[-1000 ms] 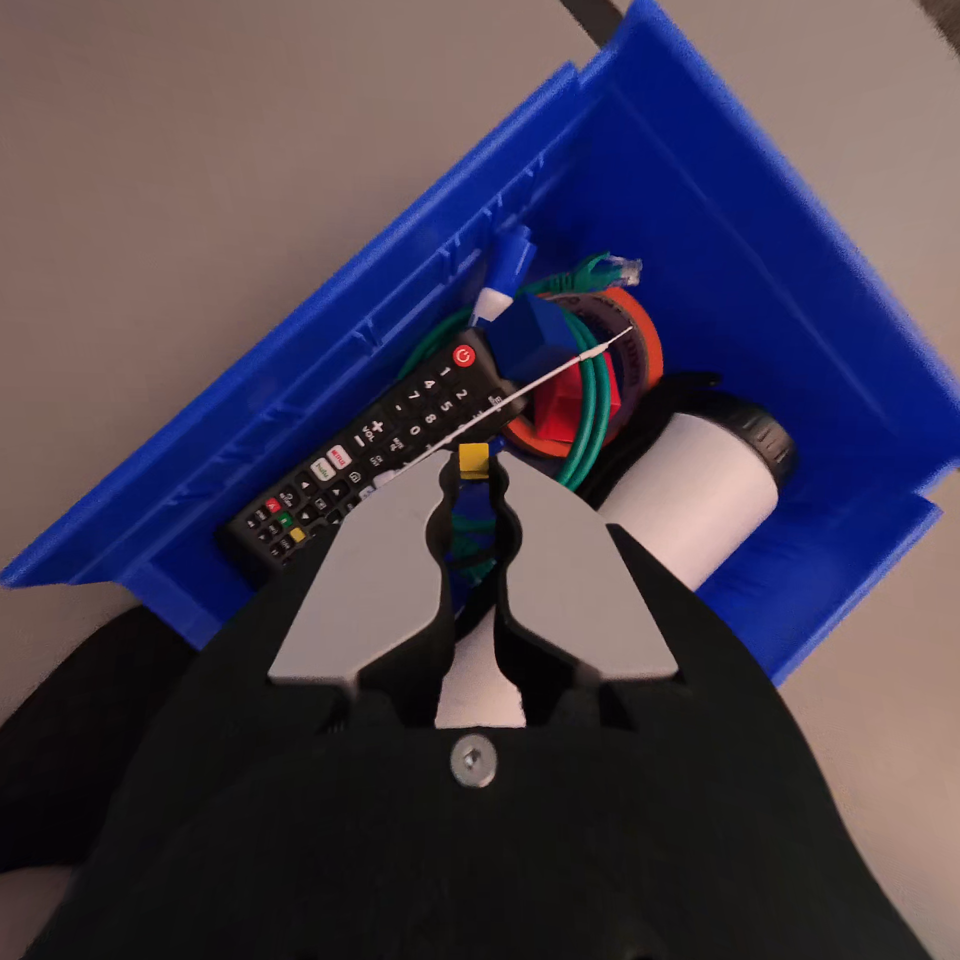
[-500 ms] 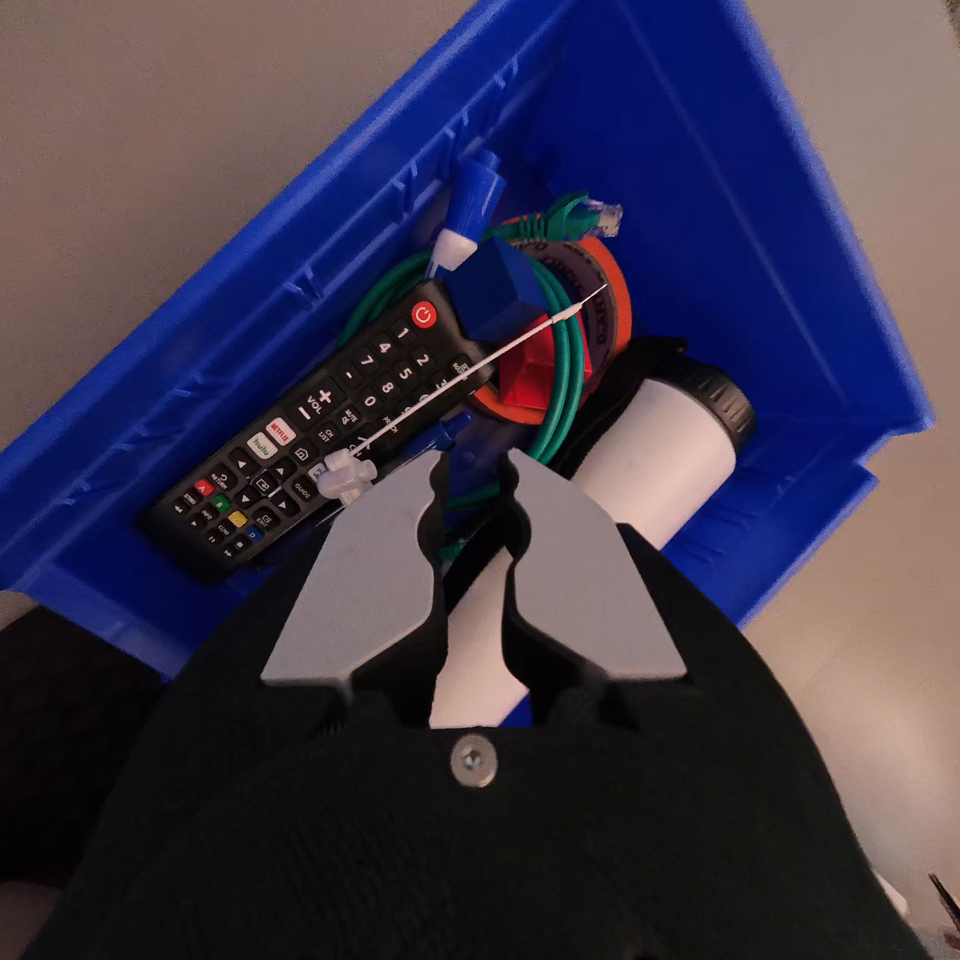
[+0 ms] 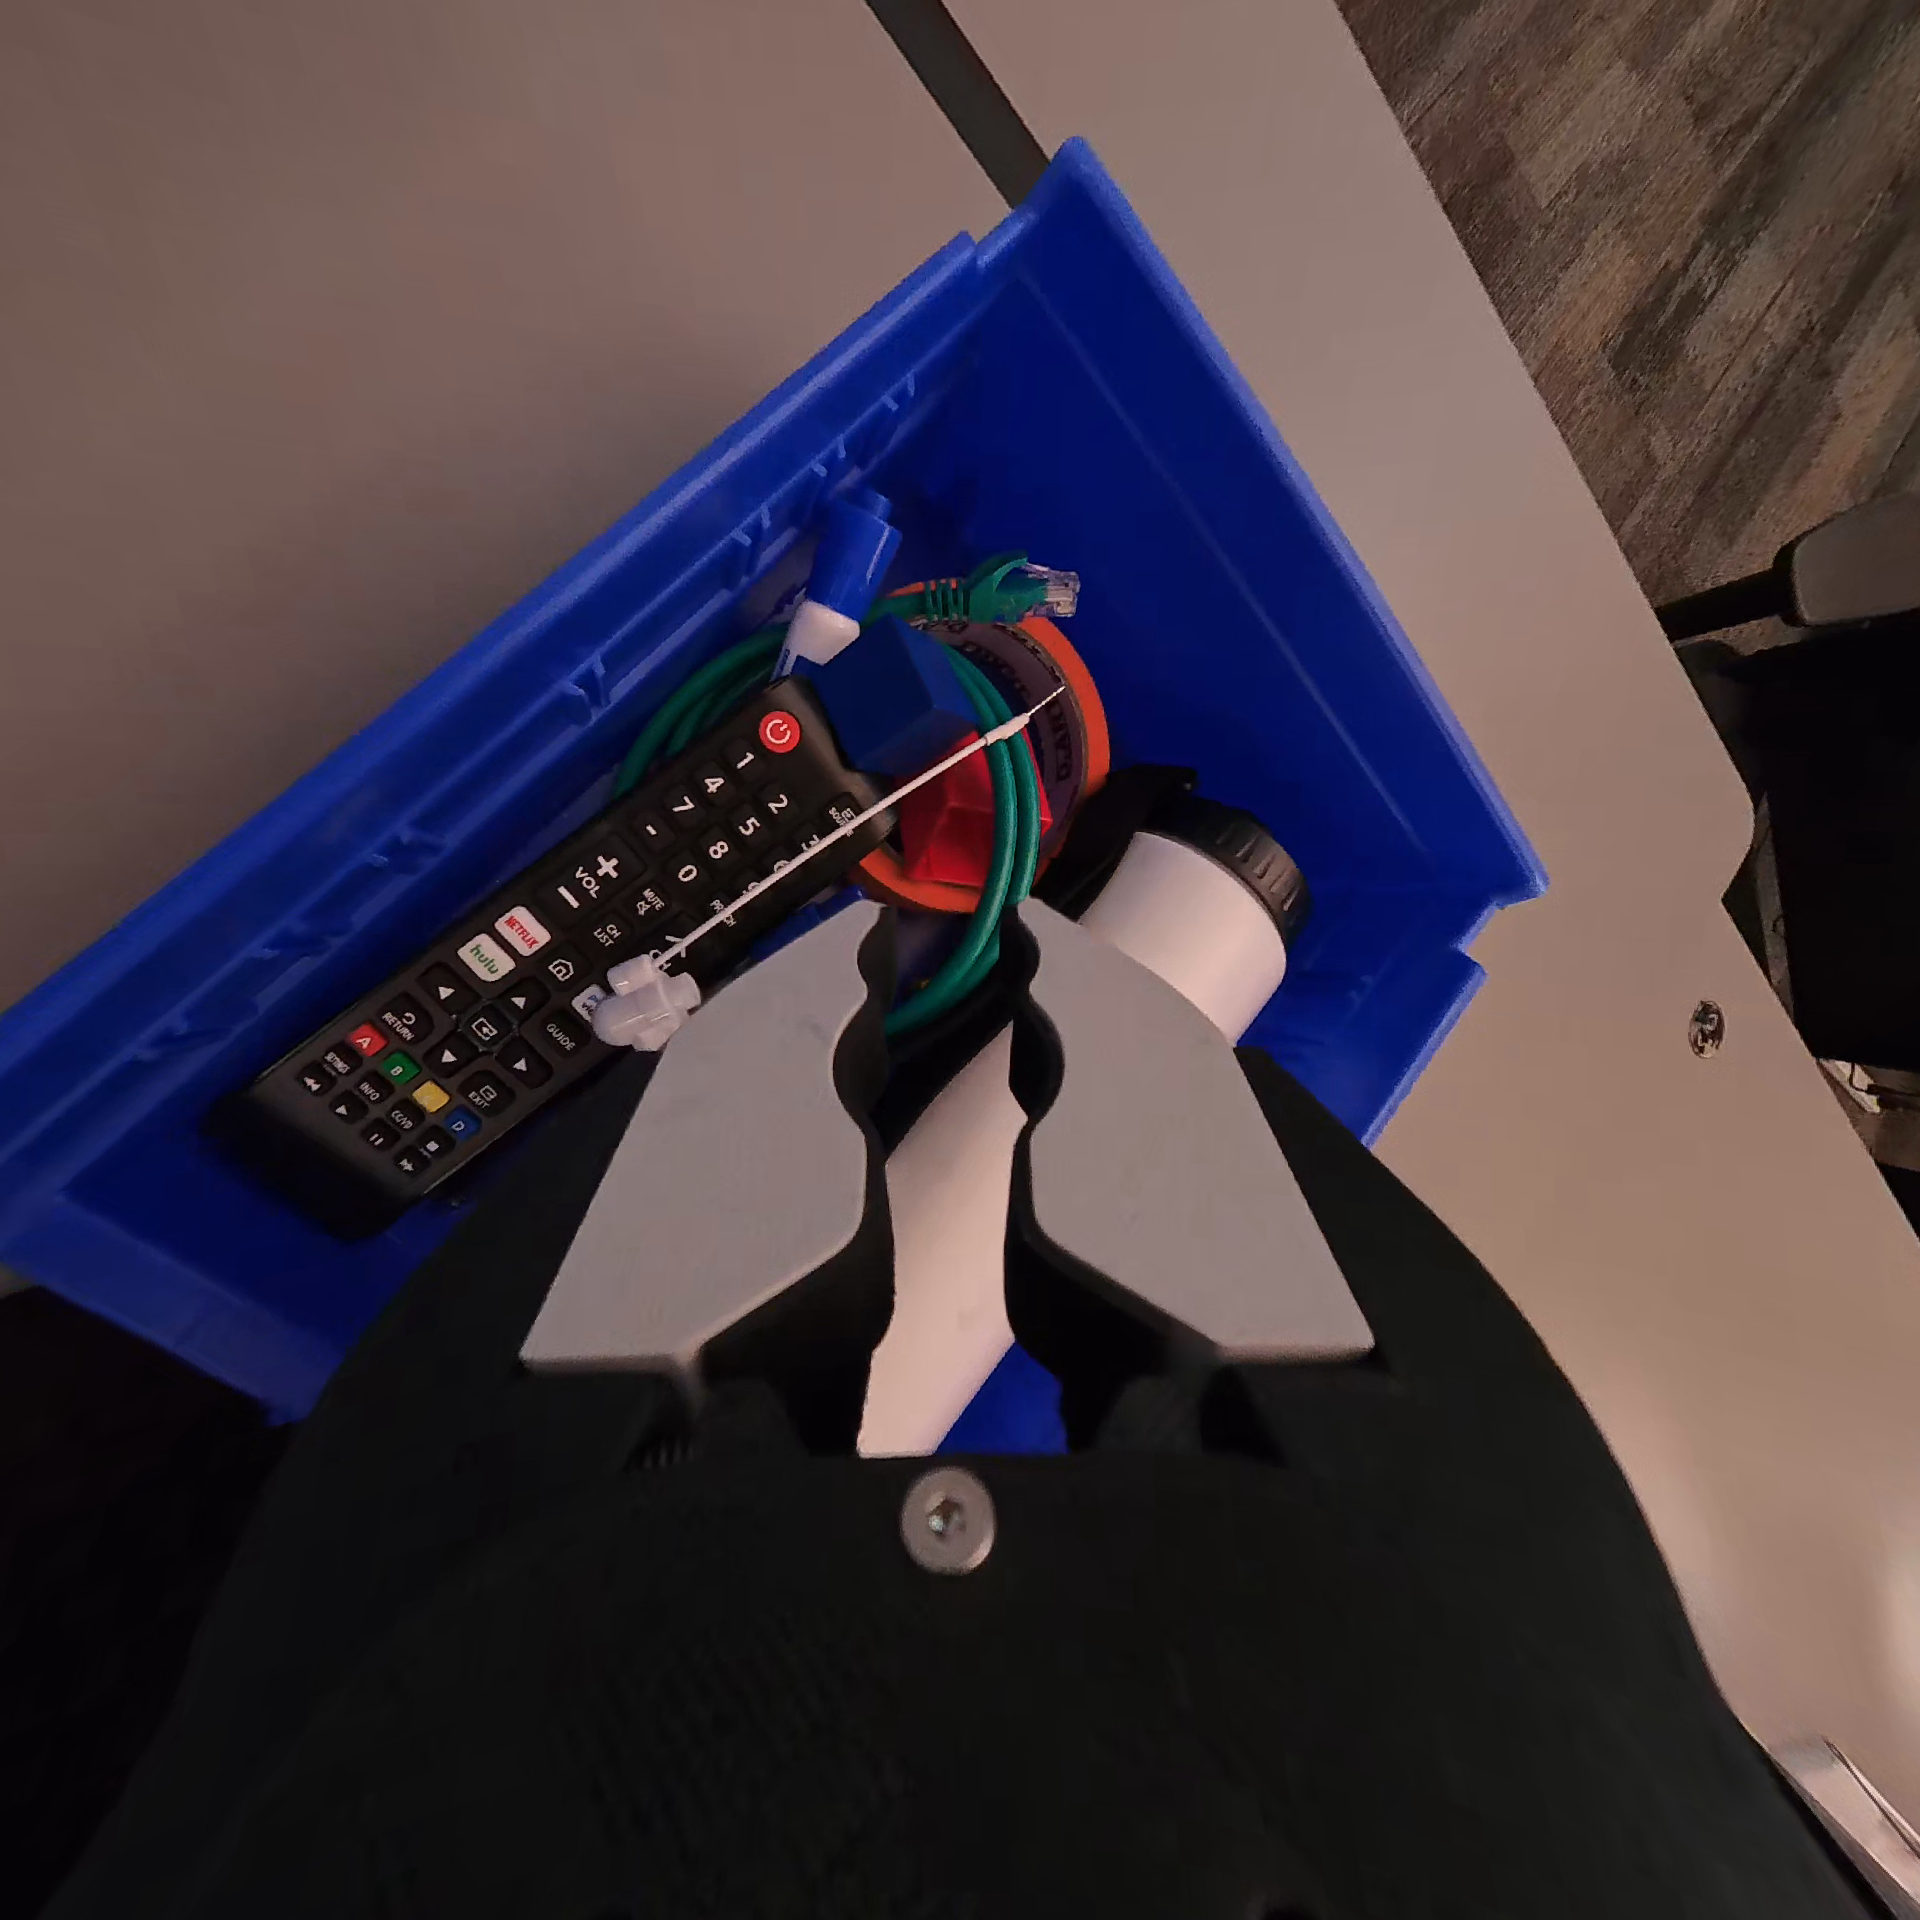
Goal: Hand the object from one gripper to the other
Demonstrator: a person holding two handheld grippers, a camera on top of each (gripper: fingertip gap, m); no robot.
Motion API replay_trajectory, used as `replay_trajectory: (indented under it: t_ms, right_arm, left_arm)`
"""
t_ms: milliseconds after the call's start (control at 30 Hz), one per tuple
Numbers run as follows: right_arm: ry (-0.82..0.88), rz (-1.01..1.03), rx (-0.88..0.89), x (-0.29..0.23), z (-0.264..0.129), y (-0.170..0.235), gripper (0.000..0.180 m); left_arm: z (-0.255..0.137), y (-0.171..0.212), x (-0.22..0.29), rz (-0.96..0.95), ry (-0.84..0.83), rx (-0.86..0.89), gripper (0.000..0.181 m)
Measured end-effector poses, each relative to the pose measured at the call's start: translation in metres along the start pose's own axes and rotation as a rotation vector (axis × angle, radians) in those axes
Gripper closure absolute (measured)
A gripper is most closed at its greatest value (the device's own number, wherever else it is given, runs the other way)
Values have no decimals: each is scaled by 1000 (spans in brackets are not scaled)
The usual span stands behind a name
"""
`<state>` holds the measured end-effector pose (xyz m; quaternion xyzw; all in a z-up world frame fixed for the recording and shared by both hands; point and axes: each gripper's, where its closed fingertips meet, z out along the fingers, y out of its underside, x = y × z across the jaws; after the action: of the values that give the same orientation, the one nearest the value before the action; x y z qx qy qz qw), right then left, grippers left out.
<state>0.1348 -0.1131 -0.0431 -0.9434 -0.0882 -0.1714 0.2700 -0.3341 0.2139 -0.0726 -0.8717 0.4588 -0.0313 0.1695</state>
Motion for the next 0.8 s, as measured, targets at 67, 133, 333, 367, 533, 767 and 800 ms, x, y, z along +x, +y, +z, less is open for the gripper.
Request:
replay_trajectory:
  t_ms: [67, 133, 333, 367, 533, 767, 800]
  right_arm:
    - [-6, -2, -15, 0, 3, 3, 159]
    - [-13, -1, -24, -1, 5, 5, 159]
    - [-17, -3, -12, -1, 3, 3, 160]
    - [-18, -4, -10, -2, 3, 3, 160]
    - [-23, -17, -19, -4, 5, 3, 159]
    - [-28, -19, -26, -5, 7, 4, 159]
    - [-28, -19, -26, -5, 7, 4, 159]
  left_arm:
    - [15, 10, -4, -26, -24, -95, 154]
    - [24, 18, -5, -36, -36, -159, 156]
    - [41, 27, -9, -58, -49, -239, 157]
    - [42, 26, -10, -62, -49, -231, 157]
    - [48, 4, -16, -96, -51, -108, 158]
    - [64, 6, -11, -101, 5, -139, 161]
    - [66, 7, -11, -102, 9, -143, 162]
